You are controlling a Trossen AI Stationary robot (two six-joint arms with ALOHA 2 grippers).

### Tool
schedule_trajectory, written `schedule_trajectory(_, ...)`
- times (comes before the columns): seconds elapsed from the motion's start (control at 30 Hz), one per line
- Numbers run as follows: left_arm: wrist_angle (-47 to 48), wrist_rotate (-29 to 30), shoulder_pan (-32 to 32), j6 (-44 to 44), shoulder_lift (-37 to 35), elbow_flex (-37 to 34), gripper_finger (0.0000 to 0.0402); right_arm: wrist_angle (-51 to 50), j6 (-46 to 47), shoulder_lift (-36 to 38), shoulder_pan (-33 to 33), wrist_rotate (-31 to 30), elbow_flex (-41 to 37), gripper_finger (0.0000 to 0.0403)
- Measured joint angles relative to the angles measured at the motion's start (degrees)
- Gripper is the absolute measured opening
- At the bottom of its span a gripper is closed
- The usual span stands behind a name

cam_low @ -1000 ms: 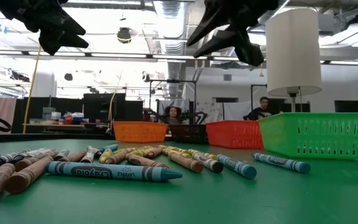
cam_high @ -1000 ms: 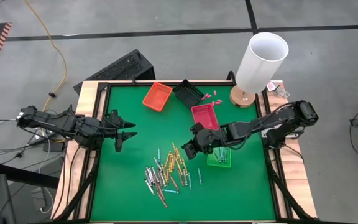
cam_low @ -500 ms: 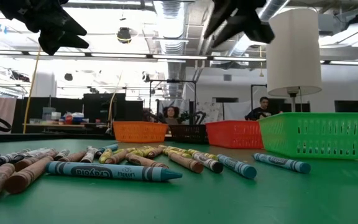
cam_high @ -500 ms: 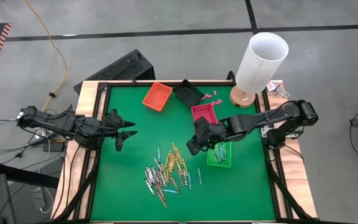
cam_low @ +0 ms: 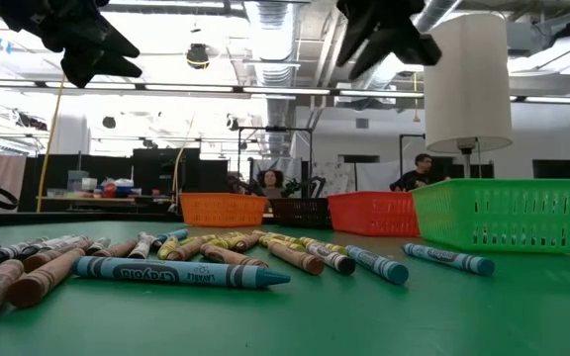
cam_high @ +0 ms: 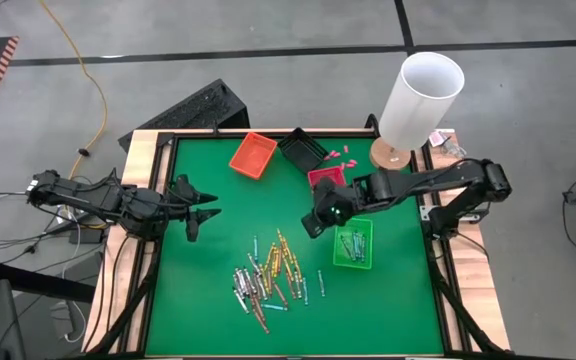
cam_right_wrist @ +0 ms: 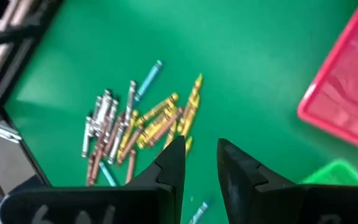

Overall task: Sort crayons
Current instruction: Put the light blue crayon into the green bin

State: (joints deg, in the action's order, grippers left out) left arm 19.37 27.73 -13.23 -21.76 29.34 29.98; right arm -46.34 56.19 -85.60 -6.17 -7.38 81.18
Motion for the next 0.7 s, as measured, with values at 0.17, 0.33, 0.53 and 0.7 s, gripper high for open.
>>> schedule_trajectory(0.17,-0.01,0.0,0.0,0.04,0.02,0.0,0.018,0.25,-5.03,0.07,1.07,-0.03,3.06,0.0098)
schedule_trajectory(0.33,-0.01,-0.08,0.0,0.47,0.01,0.0,0.018,-2.27,-5.04,-0.03,1.9,-0.09,3.09,0.0098)
schedule_trajectory(0.53,-0.08,-0.31,0.0,1.16,0.0,0.0,0.018,-6.45,-4.66,-4.28,3.23,2.13,3.34,0.0098)
schedule_trajectory(0.7,-0.89,-0.46,0.0,1.56,0.02,-0.02,0.018,-10.75,-7.75,-10.76,4.5,6.62,8.27,0.0098)
